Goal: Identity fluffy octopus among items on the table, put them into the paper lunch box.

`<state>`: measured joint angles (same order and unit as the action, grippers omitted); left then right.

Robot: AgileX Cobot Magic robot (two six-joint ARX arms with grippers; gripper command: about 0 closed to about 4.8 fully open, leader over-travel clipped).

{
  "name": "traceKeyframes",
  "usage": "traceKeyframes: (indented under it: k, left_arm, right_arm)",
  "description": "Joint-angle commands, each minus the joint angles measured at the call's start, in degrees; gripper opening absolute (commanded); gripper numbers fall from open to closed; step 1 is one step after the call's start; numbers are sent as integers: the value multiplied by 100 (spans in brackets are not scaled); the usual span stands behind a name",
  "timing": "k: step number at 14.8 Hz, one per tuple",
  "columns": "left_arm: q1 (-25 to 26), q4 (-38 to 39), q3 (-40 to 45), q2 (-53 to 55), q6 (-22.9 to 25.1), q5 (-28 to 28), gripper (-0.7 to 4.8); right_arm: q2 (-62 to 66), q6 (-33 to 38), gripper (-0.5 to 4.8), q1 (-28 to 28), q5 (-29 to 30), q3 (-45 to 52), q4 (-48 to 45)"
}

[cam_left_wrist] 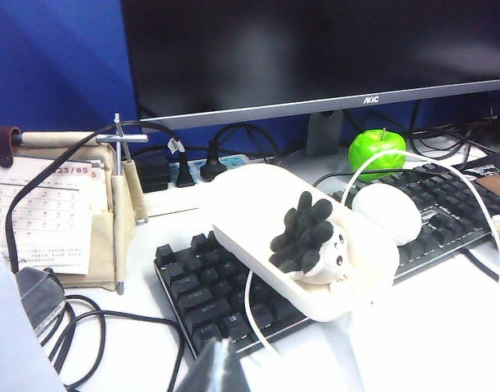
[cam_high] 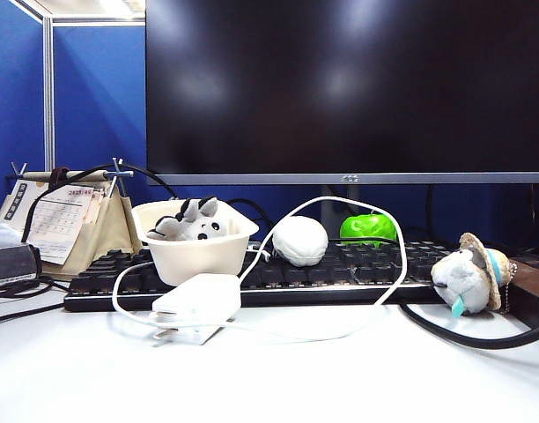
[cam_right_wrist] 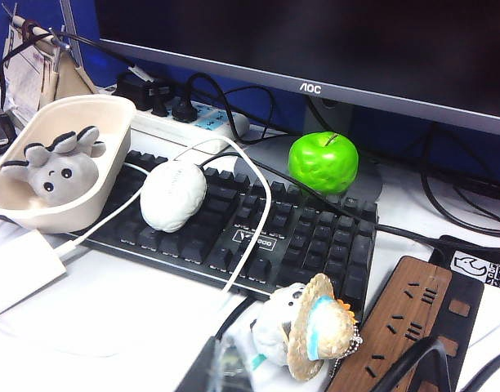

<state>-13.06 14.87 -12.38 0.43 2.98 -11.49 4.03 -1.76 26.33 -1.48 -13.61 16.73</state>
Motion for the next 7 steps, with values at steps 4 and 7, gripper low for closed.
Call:
traceKeyframes:
  k: [4, 7]
  left_arm:
    - [535, -74, -22, -24, 376, 33, -5]
    - [1438, -72, -13, -24, 243, 13, -5]
  right_arm:
    - [-9, 22, -6, 0, 11, -13, 17]
    - [-9, 22, -6, 0, 13, -13, 17]
